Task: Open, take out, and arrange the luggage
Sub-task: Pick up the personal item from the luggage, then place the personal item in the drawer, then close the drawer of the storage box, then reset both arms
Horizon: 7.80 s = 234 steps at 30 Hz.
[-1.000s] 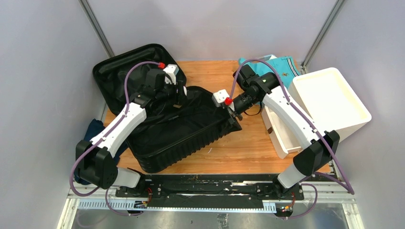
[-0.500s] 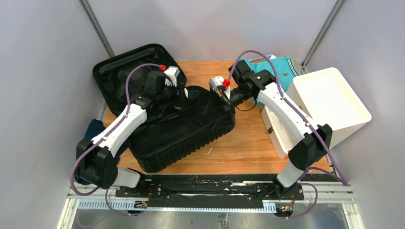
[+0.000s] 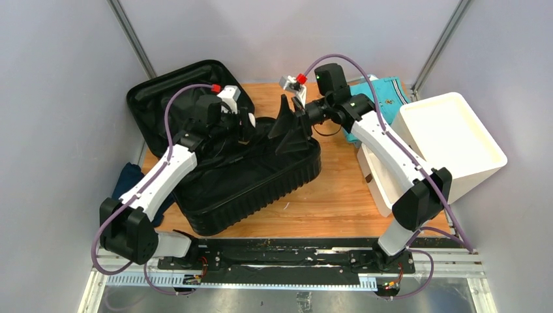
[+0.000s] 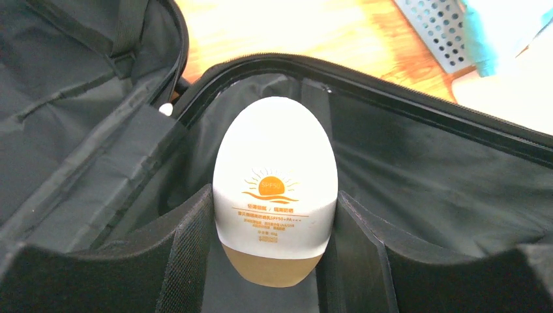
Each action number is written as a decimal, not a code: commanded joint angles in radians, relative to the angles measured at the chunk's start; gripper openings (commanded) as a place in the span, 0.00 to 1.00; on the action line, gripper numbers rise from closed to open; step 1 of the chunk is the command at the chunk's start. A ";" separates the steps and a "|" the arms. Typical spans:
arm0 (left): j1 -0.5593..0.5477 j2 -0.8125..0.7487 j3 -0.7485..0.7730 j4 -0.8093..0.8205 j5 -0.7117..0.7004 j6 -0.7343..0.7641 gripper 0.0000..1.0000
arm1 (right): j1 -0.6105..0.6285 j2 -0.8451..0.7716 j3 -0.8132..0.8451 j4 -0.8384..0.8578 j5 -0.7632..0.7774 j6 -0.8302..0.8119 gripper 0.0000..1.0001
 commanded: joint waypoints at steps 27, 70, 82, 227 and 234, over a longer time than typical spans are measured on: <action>-0.054 -0.169 -0.146 0.358 0.277 0.265 0.12 | -0.007 0.117 -0.004 0.350 0.486 0.742 0.70; -0.114 -0.353 -0.084 0.162 0.087 0.192 1.00 | -0.301 0.015 -0.058 0.440 0.005 0.422 0.00; -0.113 -0.403 -0.125 0.169 -0.054 0.208 1.00 | -0.437 -0.144 0.025 -0.250 0.545 -0.391 0.00; 0.056 -0.132 0.890 -0.376 -0.023 0.053 1.00 | -0.611 -0.284 0.252 0.118 1.139 0.240 1.00; 0.056 -0.161 0.835 -0.348 -0.023 0.046 1.00 | -0.611 -0.290 0.239 0.120 1.135 0.230 1.00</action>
